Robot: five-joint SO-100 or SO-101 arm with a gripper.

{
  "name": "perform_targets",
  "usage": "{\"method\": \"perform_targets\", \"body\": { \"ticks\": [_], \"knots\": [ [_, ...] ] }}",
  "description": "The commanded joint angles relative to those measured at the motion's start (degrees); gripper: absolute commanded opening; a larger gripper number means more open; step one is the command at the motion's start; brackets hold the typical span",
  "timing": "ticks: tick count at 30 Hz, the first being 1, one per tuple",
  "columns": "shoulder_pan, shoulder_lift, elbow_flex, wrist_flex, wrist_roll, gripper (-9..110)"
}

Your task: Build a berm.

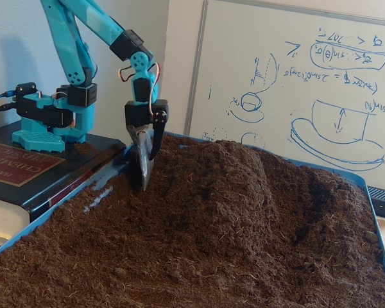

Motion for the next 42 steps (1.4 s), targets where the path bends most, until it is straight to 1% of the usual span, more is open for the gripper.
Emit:
{"method": "perform_targets", "body": {
  "ticks": [1, 4, 8, 12, 18, 24, 42],
  "knots": [
    [-2.29, 2.90, -4.57, -1.85, 5.19, 1],
    [-1.76, 1.49, -6.59, -3.87, 5.80, 1],
    [0.62, -5.27, -10.11, -6.15, 5.89, 1],
    [4.13, -14.94, -17.58, -8.26, 5.71, 1],
    [4.75, -24.43, -29.62, -8.79, 5.71, 1],
    [4.66, -26.54, -38.06, -8.70, 6.59, 1],
    [4.57, -25.75, -48.96, -8.88, 6.77, 0]
  ]
}}
